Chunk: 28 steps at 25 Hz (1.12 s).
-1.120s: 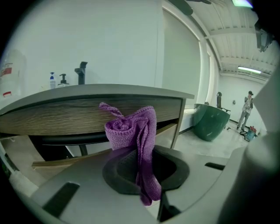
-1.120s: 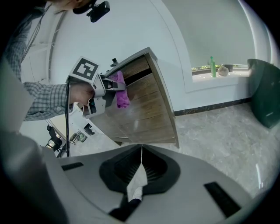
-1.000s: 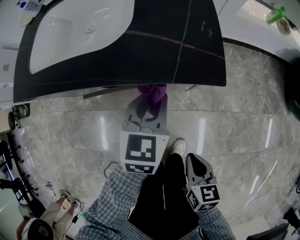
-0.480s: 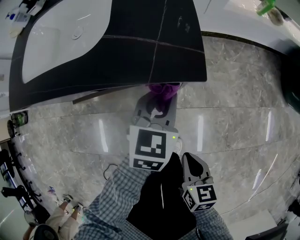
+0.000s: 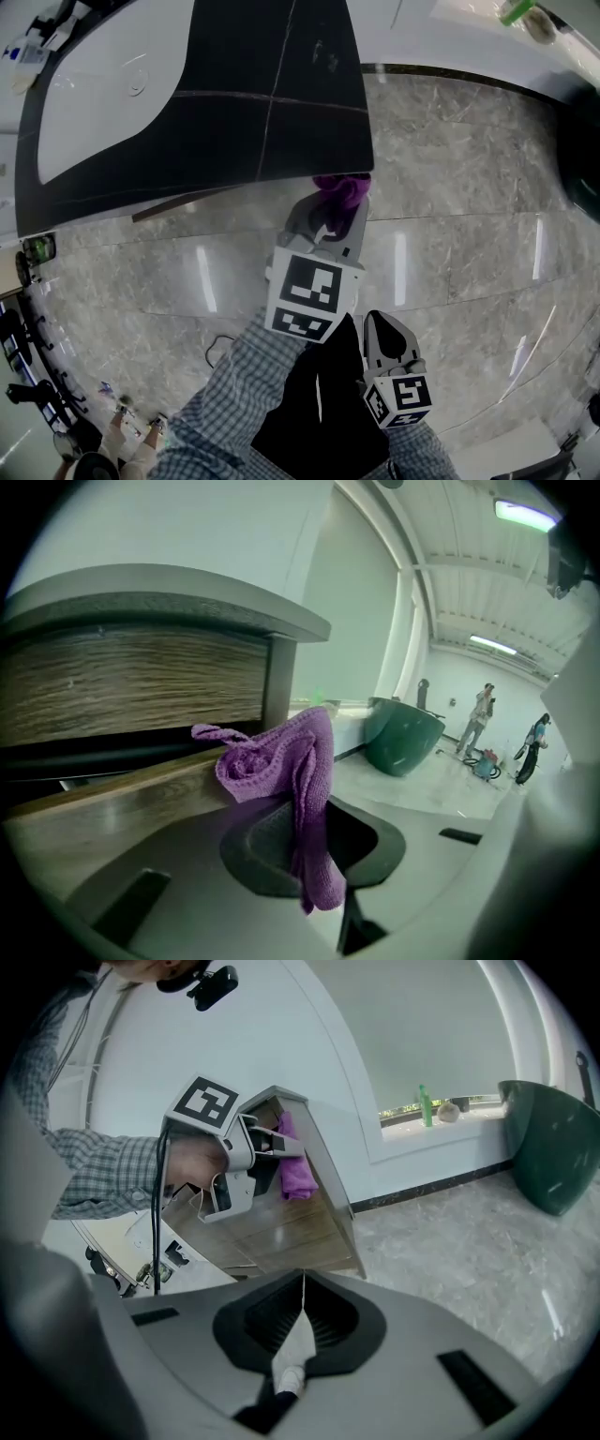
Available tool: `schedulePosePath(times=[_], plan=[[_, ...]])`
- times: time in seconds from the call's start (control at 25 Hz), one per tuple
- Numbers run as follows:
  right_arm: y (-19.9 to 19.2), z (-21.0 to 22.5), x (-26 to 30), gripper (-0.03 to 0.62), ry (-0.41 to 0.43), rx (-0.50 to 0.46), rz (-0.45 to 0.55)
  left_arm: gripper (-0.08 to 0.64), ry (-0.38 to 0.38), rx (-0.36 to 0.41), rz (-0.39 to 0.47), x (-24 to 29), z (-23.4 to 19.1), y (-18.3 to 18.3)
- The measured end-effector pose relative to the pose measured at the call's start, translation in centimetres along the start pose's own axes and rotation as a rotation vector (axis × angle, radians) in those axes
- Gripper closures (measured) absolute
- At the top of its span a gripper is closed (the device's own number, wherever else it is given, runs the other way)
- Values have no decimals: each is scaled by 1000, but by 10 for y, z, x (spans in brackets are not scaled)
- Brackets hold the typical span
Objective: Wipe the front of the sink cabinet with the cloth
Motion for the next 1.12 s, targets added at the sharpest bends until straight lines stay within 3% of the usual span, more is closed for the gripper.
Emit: schedulePosePath(times=[0.48,1.12], plan=[[-4,14,-5,574,-21,50,-1,506,-258,73,-4,29,66,7],[-9,12,2,574,-8,29,-20,506,-7,-65,-60,33,-24,-33]])
Point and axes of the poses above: the fingertips, and each gripper's own axes: x forward along the fingers, z to its right, y out of its top, the point moved 7 cm from there along -x, backward along the fingers, and after that the axes turned 1 degree about -z, right-handed, at the moved point
